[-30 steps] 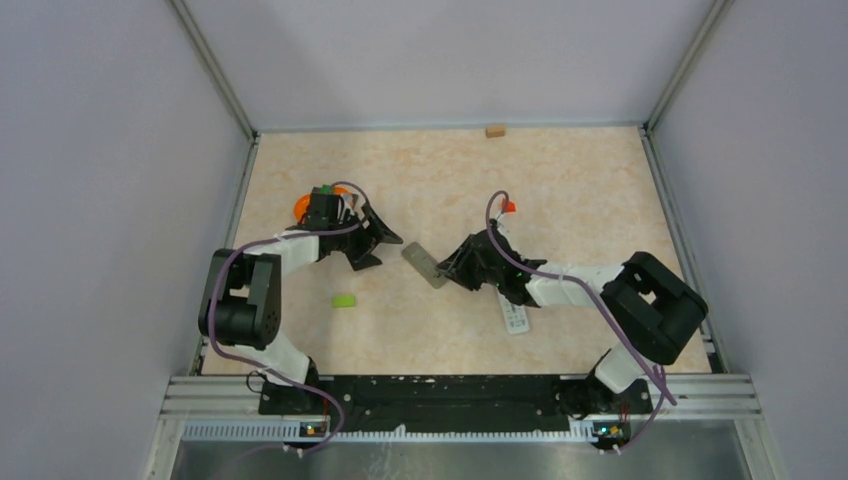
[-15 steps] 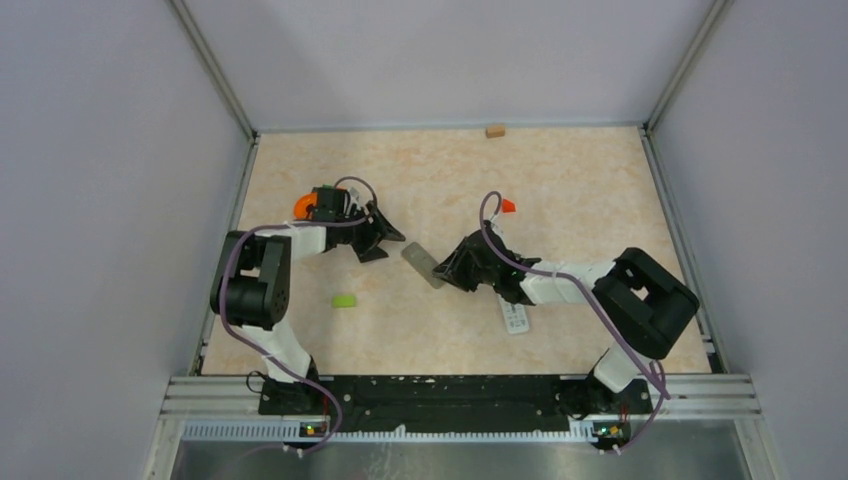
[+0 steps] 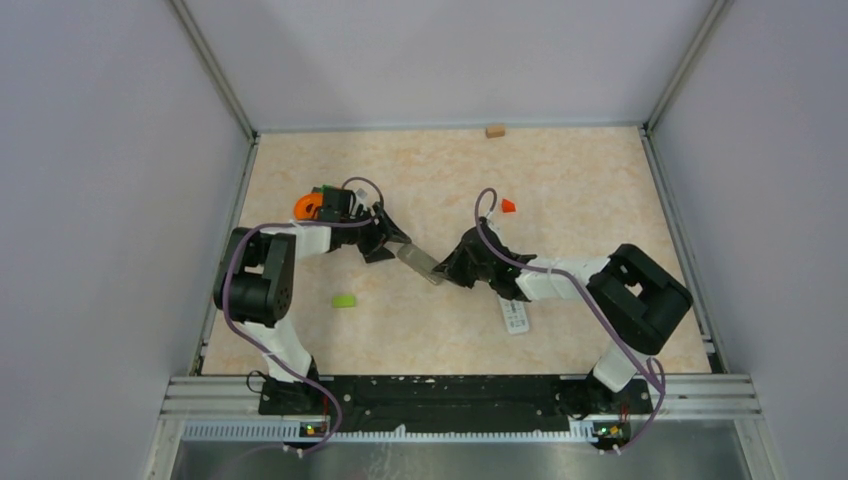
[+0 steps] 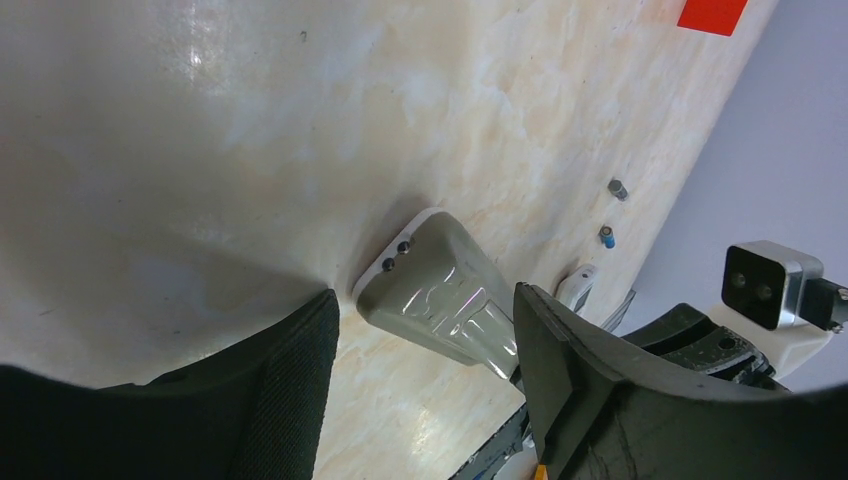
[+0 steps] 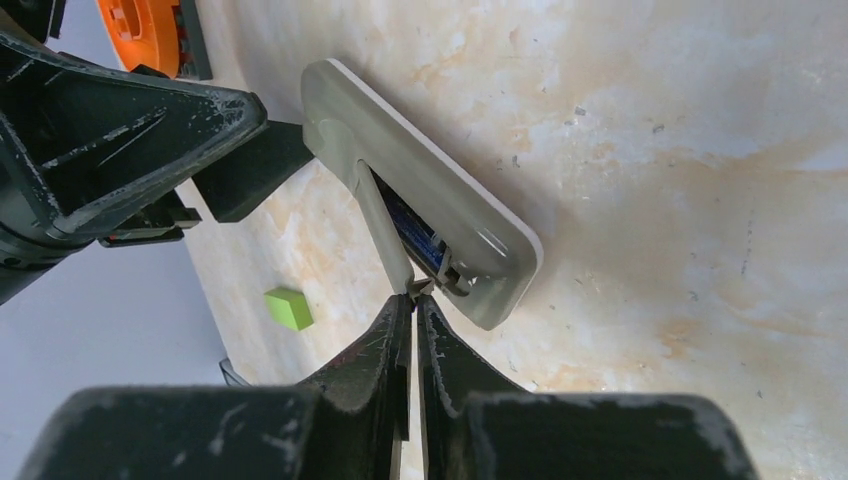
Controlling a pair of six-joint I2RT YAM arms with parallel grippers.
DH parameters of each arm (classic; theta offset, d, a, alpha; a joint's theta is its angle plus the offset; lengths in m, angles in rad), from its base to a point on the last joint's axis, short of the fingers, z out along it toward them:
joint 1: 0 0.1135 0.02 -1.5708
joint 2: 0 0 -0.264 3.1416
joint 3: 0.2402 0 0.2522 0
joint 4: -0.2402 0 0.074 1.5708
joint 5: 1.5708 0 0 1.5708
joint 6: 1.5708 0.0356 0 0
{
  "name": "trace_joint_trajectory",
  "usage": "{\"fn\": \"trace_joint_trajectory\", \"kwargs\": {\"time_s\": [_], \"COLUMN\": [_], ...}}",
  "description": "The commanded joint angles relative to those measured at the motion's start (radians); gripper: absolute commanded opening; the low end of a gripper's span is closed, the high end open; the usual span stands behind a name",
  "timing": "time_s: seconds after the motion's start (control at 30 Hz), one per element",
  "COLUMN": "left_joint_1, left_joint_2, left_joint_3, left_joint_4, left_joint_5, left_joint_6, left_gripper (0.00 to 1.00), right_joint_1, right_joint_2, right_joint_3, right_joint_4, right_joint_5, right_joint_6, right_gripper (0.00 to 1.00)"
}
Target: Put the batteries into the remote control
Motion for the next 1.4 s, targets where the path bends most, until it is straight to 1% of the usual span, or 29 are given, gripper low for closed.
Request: {"fn": "trace_joint_trajectory", "kwargs": {"time_s": [0.0, 0.27, 0.47, 0.63, 0.73, 0.87, 1.0, 1.17, 1.37], "left_joint_1": [-0.009, -0.013, -0.013, -0.013, -0.013, -0.013, -0.013, -0.013, -0.013], "left_joint_2": [0.029, 0.042, 0.046, 0.051, 0.054, 0.056, 0.056, 0.064, 0.067], "left_joint_3": [0.014, 0.018, 0.032, 0.039, 0.044, 0.049, 0.051, 0.051, 0.054], "left_joint_4": [-0.011, -0.02, -0.048, -0.062, -0.064, -0.07, -0.072, -0.073, -0.075], "left_joint_5": [-0.015, -0.01, -0.024, -0.028, -0.028, -0.028, -0.032, -0.027, -0.025], "left_joint_6": [0.037, 0.042, 0.062, 0.082, 0.085, 0.09, 0.092, 0.094, 0.095], "left_gripper": [0.68, 0.66, 0.65, 0.65, 0.65, 0.65, 0.65, 0.64, 0.64], "right_joint_1": [0.004, 0.005, -0.012, -0.065, -0.099, -0.12, -0.133, -0.144, -0.155], "right_joint_2": [0.009, 0.027, 0.012, -0.013, -0.011, 0.006, 0.026, 0.046, 0.065], "right_joint_3": [0.062, 0.055, 0.052, 0.039, 0.041, 0.064, 0.079, 0.073, 0.019], "right_joint_4": [-0.008, -0.011, -0.025, 0.012, 0.033, 0.025, 0.028, 0.064, 0.16], "right_joint_5": [0.027, 0.029, 0.028, -0.085, -0.161, -0.235, -0.296, -0.346, -0.356], "right_joint_6": [-0.043, -0.042, -0.075, -0.075, -0.086, -0.115, -0.124, -0.098, -0.007], "right_gripper": [0.05, 0.07, 0.07, 0.06, 0.04, 0.0, 0.0, 0.0, 0.0]}}
